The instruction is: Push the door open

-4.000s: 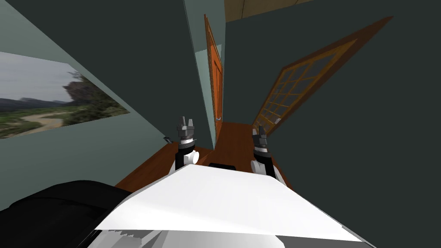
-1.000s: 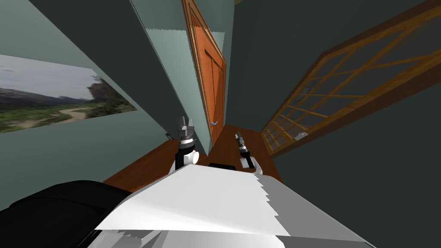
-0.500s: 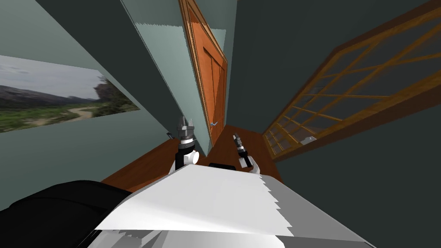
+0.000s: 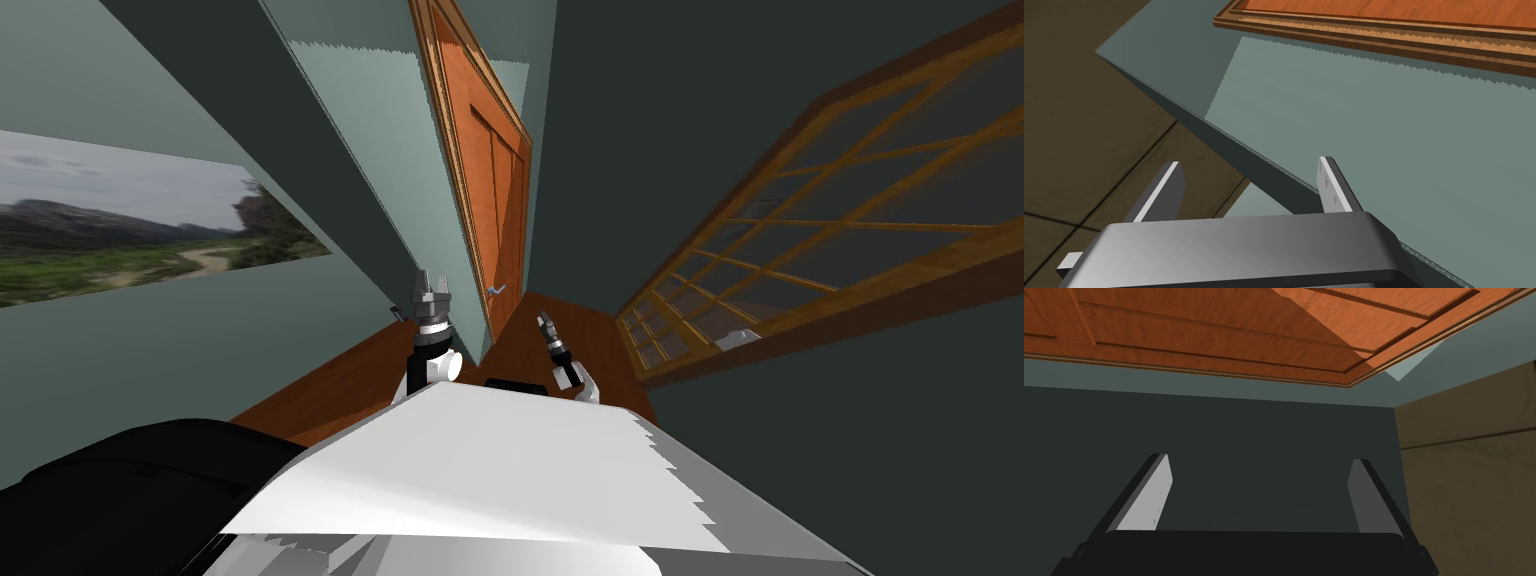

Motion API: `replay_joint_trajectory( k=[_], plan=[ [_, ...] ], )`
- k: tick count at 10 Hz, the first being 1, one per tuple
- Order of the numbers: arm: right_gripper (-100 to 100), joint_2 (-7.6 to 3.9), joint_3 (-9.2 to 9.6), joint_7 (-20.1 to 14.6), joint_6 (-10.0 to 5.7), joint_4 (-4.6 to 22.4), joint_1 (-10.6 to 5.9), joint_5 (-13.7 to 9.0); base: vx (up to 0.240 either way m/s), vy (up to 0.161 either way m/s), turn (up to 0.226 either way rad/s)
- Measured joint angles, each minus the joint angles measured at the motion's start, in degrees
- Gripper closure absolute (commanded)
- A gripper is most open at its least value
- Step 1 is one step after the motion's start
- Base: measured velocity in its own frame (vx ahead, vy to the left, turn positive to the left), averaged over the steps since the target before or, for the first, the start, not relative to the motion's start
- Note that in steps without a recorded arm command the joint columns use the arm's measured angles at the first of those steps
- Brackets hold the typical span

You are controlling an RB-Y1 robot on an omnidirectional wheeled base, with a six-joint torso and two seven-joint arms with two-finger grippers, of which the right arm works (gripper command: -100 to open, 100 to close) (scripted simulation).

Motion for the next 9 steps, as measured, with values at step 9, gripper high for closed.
replay_joint_trajectory(
  k=[9],
  plan=[
    [-100, 0.84, 2.91, -3.23, -3.81, 13.20, -5.66, 3.43, 0.105, -0.057, 0.093]
  ],
)
